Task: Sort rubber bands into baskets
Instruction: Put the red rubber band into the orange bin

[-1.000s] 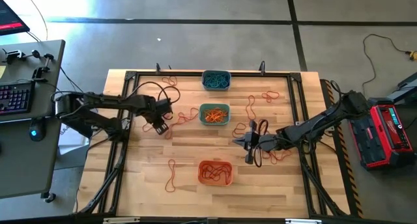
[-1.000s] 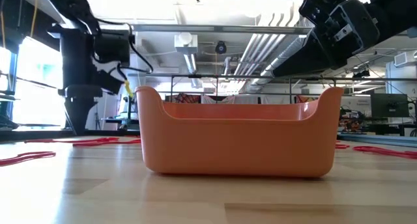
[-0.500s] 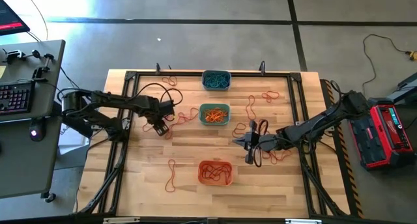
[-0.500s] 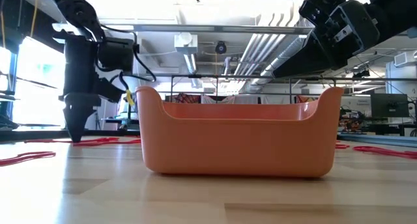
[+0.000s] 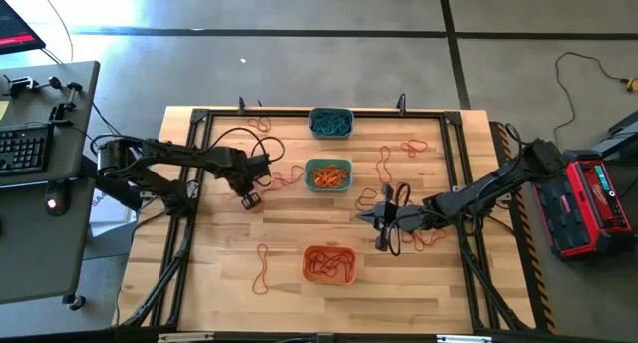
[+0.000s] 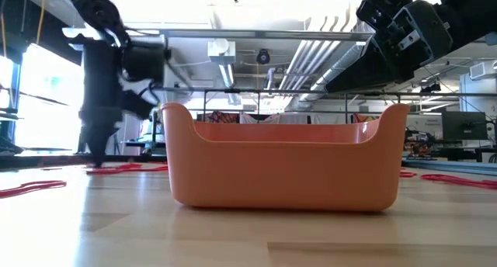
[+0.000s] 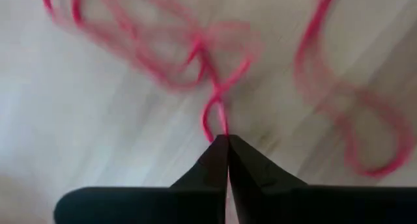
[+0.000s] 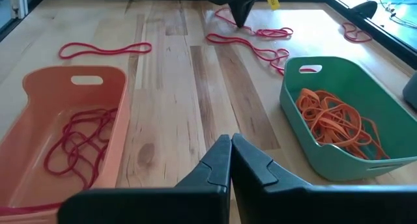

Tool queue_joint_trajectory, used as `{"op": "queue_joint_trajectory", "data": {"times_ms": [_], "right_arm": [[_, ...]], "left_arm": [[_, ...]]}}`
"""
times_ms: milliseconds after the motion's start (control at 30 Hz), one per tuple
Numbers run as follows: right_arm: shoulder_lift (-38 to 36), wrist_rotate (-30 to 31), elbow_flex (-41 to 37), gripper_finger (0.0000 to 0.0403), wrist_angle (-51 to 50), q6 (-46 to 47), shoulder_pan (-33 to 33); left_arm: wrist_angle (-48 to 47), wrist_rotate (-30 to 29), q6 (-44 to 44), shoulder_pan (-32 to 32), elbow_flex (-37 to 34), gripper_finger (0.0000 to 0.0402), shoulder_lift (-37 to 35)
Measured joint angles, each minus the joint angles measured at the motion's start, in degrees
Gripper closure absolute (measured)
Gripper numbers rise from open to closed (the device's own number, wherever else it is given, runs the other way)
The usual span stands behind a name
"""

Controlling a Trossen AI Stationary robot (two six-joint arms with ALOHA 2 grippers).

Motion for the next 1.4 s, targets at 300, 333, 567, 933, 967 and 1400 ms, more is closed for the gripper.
{"op": "queue_joint_trajectory", "data": {"times_ms": [300, 333, 567, 933, 967, 1400], "right_arm": [[0.0, 0.0, 0.0, 0.0403, -0.08, 0.28, 0.0], [0.0, 0.0, 0.0, 0.0403, -0.08, 0.28, 0.0], [0.0, 0.0, 0.0, 0.0403, -0.1, 0.28, 0.01], [0.0, 0.0, 0.0, 0.0403, -0.1, 0.11, 0.01], [0.0, 0.0, 0.0, 0.0403, -0.1, 0.11, 0.0], [-0.04, 0.02, -0.02, 0.0403, 0.05, 0.11, 0.0]], "left_arm": [[-2.18, -0.94, 1.0, -5.91, 7.08, 0.0401, -0.1], [-2.53, -0.94, 1.0, -6.72, 7.85, 0.0401, -0.1], [-2.5, -0.95, 0.43, -13.01, 13.71, 0.0401, -0.12], [-2.49, -1.22, -4.12, -21.39, 23.34, 0.0401, -0.18], [-2.28, -1.41, -4.31, -22.07, 24.14, 0.0401, -0.18], [8.0, -0.64, -5.33, -30.87, 32.54, 0.0401, 5.74]]}}
